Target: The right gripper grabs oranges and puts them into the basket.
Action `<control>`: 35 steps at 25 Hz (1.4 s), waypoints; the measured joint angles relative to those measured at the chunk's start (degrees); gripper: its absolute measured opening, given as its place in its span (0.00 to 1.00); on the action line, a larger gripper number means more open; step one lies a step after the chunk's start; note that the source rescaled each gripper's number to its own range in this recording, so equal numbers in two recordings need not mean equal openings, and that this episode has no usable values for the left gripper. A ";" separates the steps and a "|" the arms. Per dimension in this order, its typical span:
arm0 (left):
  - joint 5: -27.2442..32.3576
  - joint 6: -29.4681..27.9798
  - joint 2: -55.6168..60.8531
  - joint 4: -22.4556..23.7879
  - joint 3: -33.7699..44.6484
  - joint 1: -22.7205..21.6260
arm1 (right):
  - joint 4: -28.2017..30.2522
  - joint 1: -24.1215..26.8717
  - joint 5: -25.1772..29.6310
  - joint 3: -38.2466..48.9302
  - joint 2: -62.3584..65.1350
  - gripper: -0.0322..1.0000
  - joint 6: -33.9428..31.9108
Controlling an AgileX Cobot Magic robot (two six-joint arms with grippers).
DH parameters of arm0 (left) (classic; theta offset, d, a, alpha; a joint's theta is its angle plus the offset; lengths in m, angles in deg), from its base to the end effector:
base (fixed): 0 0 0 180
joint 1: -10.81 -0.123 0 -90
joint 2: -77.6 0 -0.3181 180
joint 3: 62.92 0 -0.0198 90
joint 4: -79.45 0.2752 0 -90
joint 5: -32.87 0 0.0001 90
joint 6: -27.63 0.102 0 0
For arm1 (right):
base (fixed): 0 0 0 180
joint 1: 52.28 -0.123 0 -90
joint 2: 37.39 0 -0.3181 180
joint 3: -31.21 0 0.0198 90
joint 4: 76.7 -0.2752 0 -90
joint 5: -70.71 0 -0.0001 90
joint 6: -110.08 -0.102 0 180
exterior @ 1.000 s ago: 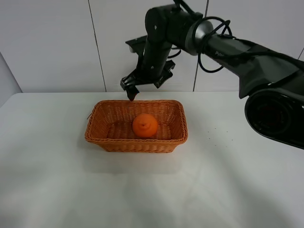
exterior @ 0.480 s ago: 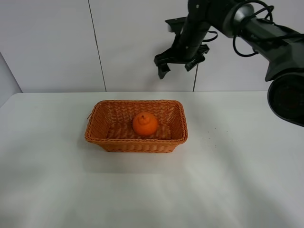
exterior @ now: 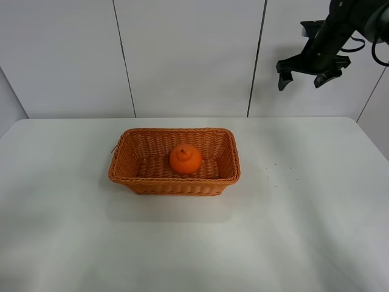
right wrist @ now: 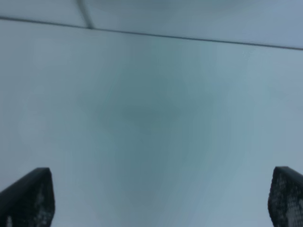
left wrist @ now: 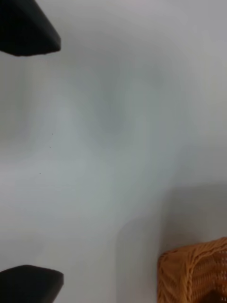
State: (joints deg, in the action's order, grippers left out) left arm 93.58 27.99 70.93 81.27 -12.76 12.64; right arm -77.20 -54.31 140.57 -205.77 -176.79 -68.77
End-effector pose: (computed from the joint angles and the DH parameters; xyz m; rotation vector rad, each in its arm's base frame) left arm -0.0060 0.0030 0.2799 0.0379 2.0508 0.0221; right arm 0.5587 0.0206 0.2956 -0.0724 2.6568 0.0169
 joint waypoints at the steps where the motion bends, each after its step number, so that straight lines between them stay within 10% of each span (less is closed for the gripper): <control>1: 0.00 0.00 0.00 0.00 0.00 0.00 | 0.00 0.90 0.00 0.00 0.00 1.00 0.00; 17: 0.00 0.00 0.00 0.00 0.00 0.00 | -0.84 2.78 -0.06 15.79 8.93 1.00 0.38; 35: 0.00 0.00 0.00 0.00 0.00 0.00 | -1.65 2.78 -0.08 80.75 60.51 1.00 0.38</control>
State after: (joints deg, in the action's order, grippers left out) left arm 93.58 27.99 70.93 81.27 -12.76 12.64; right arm -78.85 -51.53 140.49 -125.03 -116.28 -68.38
